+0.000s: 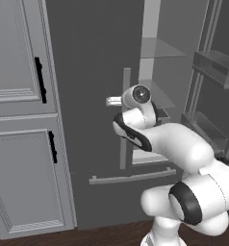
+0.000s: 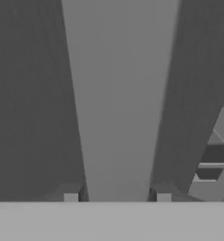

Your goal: Take the strawberry from the fridge and place it on top of the pancake, located on the dining counter.

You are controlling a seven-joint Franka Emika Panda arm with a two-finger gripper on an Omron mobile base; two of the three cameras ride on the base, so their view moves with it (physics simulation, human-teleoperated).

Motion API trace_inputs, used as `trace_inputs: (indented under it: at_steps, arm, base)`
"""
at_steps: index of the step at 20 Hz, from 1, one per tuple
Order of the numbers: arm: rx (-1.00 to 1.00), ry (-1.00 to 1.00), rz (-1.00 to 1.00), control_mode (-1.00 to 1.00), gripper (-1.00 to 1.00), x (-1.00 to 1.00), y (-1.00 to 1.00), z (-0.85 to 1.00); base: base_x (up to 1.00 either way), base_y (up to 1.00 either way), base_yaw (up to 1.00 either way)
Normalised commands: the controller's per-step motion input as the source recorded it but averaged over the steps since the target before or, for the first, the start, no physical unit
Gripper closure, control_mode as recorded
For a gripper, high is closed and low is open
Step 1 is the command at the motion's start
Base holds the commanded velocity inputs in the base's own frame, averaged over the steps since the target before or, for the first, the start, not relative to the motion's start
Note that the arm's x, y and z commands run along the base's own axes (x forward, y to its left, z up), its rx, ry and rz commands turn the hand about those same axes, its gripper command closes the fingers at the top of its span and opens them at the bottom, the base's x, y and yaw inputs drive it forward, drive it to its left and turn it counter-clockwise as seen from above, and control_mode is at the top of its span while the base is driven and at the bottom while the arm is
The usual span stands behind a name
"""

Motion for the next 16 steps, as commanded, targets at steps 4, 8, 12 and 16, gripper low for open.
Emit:
trace_inputs:
  at_steps: [4,8,12,16]
  arm:
    - [0.00,0.01,0.00,-1.00,1.00,-1.00,0.50,0.34]
    - [0.00,0.06,0.00,-1.00,1.00,-1.00,0.61,0.30]
    - [-0.01,0.09,0.00,-1.00,1.00,-0.97,0.71,0.19]
    - [-0.09,0.05,0.00,-1.00,-1.00,-0.74,0.57,-0.09]
  base:
    - [0.00,0.00,0.00]
    - [0.00,0.00,0.00]
    - [0.00,0.00,0.00]
    - [0.00,0.00,0.00]
